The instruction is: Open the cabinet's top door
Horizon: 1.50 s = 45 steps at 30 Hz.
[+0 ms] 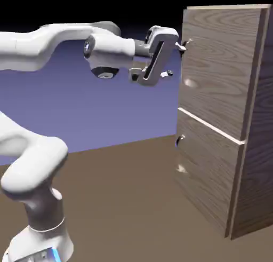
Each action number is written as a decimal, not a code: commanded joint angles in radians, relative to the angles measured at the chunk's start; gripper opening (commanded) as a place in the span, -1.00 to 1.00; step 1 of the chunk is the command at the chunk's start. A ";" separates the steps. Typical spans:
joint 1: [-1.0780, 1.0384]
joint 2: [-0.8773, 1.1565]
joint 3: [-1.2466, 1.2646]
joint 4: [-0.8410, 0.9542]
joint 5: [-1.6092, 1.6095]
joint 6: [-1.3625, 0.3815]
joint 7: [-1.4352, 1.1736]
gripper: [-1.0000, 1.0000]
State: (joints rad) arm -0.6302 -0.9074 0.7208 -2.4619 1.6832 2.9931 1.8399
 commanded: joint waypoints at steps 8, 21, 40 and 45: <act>-0.133 -0.070 0.149 0.072 0.348 -0.009 0.227 0.00; -0.363 -0.139 0.363 0.206 0.777 -0.037 0.496 0.00; -0.040 -0.193 -0.021 -0.152 0.564 -0.493 0.437 -1.00; 0.048 -0.238 -0.202 -0.260 0.409 -0.658 0.441 -1.00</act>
State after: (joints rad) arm -0.5821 -1.1458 0.5186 -2.7220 2.0917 2.3360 2.2809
